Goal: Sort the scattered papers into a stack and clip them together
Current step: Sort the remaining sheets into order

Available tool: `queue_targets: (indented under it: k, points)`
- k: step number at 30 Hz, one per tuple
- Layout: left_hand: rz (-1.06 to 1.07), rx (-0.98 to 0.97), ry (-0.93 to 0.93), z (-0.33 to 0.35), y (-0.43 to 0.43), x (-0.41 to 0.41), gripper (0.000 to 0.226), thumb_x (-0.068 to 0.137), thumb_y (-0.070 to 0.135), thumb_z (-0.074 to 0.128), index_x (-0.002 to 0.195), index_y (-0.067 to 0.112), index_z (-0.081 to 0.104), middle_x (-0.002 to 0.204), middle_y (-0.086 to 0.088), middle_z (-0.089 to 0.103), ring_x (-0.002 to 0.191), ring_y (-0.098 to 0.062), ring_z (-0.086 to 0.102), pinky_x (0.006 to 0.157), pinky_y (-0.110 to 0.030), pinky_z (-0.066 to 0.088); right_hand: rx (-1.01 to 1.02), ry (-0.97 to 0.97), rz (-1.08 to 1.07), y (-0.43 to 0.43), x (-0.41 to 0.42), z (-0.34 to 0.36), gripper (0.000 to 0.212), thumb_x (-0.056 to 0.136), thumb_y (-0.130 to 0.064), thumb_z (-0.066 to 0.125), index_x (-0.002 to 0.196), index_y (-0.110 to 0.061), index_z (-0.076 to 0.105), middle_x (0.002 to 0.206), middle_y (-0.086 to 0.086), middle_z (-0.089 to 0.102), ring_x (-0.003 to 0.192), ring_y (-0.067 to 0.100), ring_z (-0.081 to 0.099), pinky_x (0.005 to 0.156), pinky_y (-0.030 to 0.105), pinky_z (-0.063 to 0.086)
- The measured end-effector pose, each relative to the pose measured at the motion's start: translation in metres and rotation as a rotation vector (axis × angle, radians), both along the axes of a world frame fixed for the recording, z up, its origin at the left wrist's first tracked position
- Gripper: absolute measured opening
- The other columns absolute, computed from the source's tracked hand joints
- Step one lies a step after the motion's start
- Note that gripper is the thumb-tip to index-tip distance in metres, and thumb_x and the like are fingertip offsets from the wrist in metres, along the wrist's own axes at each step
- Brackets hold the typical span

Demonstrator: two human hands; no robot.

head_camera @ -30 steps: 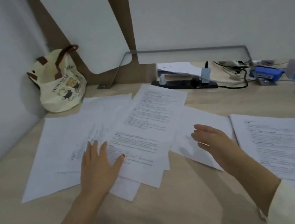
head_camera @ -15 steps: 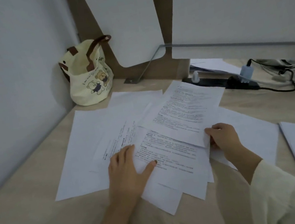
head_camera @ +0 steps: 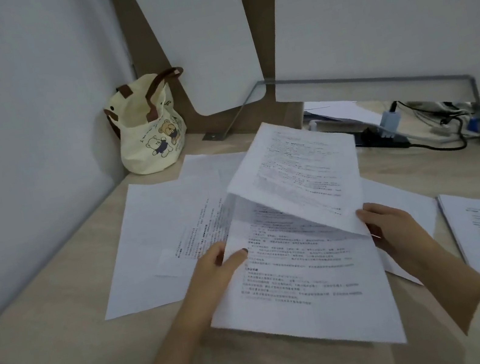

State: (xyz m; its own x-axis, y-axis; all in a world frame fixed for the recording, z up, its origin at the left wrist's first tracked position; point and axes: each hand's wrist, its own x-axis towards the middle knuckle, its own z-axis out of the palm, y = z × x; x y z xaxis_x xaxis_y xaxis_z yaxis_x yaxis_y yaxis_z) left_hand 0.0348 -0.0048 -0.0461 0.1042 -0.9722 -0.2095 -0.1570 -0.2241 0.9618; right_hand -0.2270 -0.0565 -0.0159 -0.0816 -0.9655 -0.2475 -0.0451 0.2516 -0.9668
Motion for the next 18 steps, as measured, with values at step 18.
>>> queue_targets:
  k: [18]
  points:
    - [0.176,0.100,0.198,-0.014,0.058,-0.005,0.029,0.096,0.022,0.045,0.123,0.018,0.056,0.117,-0.002,0.066,0.106,-0.021,0.063,0.100,-0.044,0.045,0.045,0.377,0.143,0.066,-0.024,-0.009,0.026,0.091,0.000,0.046,0.077,-0.014,0.062,0.076,0.007,0.059,0.069,0.020,0.051,0.062,0.028,0.040]
